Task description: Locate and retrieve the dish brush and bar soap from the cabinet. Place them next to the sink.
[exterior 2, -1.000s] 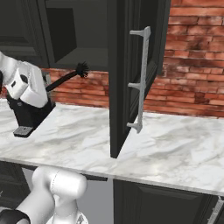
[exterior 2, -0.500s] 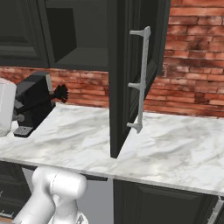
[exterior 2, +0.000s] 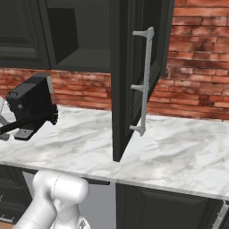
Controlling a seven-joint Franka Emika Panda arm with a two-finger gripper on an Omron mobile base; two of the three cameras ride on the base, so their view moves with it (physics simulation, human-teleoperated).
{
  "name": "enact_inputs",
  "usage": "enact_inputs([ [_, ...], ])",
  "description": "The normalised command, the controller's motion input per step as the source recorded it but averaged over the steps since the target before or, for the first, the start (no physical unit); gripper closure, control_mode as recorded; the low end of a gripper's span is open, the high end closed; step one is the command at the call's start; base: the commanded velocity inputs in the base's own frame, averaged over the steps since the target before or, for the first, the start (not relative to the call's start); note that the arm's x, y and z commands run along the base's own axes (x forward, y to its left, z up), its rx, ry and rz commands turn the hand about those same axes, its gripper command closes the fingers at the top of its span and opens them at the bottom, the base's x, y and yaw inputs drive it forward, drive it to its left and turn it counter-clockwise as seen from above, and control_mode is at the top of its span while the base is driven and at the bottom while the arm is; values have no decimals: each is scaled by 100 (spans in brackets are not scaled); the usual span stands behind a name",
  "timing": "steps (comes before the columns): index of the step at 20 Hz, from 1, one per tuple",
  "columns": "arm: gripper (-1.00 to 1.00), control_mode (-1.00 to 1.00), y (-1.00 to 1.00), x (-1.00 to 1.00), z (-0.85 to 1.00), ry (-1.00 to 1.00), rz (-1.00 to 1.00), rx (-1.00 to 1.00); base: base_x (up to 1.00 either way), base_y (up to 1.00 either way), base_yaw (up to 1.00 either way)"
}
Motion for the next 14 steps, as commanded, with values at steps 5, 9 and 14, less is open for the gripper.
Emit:
enact_inputs([
  [5,100,-100,0,0,0,0,0,0,0,0,0],
  [9,100,100,0,0,0,0,0,0,-8,3,-4],
  [14,100,100,0,0,0,0,0,0,-10,6,-45],
])
